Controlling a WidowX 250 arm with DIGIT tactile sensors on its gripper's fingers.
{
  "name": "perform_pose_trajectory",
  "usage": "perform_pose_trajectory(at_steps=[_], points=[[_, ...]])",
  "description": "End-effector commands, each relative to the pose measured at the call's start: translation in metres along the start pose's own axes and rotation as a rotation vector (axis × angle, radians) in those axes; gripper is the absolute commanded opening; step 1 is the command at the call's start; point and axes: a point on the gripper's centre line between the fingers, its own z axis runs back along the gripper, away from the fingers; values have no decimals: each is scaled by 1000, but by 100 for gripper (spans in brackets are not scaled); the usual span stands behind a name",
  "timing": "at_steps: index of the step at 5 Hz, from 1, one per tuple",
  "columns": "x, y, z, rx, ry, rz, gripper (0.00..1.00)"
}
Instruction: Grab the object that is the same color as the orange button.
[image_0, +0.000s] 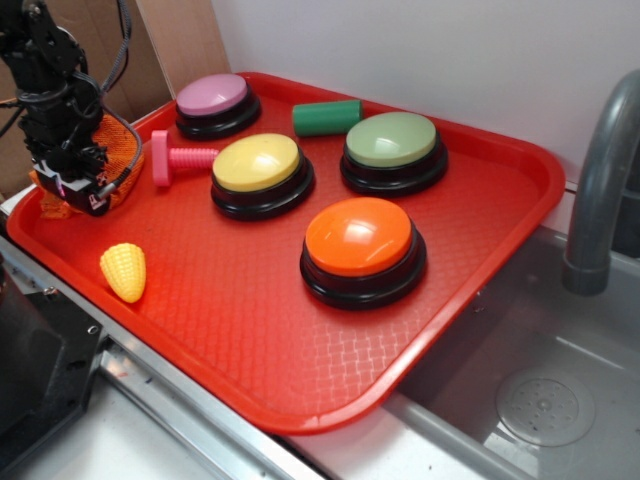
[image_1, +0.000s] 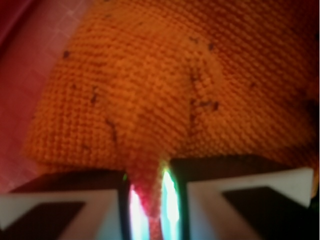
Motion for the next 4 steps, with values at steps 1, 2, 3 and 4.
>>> perform_pose_trajectory(at_steps=[1,2,3,4], points=[[0,3,9,-5,19,16,0],[1,-5,23,-89,64,41,0],[0,-22,52,-159,100,7,0],[0,-50,86,-250,70,-74,0]])
